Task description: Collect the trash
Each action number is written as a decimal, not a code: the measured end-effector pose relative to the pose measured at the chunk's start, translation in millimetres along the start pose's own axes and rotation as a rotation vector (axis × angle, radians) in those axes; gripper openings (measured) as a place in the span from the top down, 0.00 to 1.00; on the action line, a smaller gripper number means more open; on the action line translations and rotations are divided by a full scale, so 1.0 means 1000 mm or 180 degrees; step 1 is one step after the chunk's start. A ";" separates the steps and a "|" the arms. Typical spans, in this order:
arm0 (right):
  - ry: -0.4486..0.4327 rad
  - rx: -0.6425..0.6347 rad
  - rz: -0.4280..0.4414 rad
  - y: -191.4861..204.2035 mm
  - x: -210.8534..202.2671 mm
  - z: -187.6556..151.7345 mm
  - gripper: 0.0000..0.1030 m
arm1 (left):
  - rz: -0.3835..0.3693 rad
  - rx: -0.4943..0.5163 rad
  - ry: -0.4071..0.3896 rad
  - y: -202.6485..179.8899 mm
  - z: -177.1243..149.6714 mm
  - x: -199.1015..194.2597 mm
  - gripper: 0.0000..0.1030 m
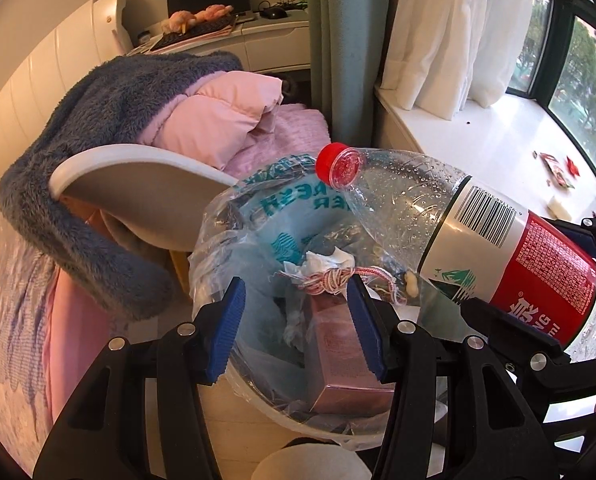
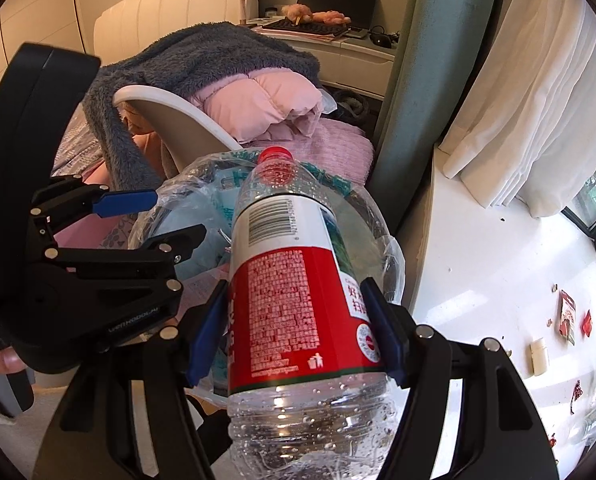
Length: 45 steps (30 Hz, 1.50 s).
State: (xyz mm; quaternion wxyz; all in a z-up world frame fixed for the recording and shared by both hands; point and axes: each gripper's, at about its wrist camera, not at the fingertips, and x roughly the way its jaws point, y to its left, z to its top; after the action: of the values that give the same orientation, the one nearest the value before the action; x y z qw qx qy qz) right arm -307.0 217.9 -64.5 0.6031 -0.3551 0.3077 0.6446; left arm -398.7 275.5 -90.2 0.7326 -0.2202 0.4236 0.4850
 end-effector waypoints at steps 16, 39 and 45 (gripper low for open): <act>0.0147 0.0310 0.0100 -0.012 0.014 0.002 0.27 | 0.0092 -0.0026 0.0042 0.005 0.006 0.011 0.51; -0.0543 0.0606 -0.0059 -0.035 -0.025 -0.005 0.07 | -0.0536 -0.0419 -0.0121 0.015 0.020 0.001 0.11; -0.0787 0.0662 -0.0056 -0.038 -0.043 -0.005 0.07 | -0.0576 -0.0333 -0.0294 0.010 0.020 -0.009 0.06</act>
State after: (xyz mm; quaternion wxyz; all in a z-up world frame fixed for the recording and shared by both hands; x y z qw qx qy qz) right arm -268.2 193.0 -30.6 0.6755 -0.2114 0.2931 0.6427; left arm -401.5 289.8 -71.5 0.7796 -0.2730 0.3420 0.4481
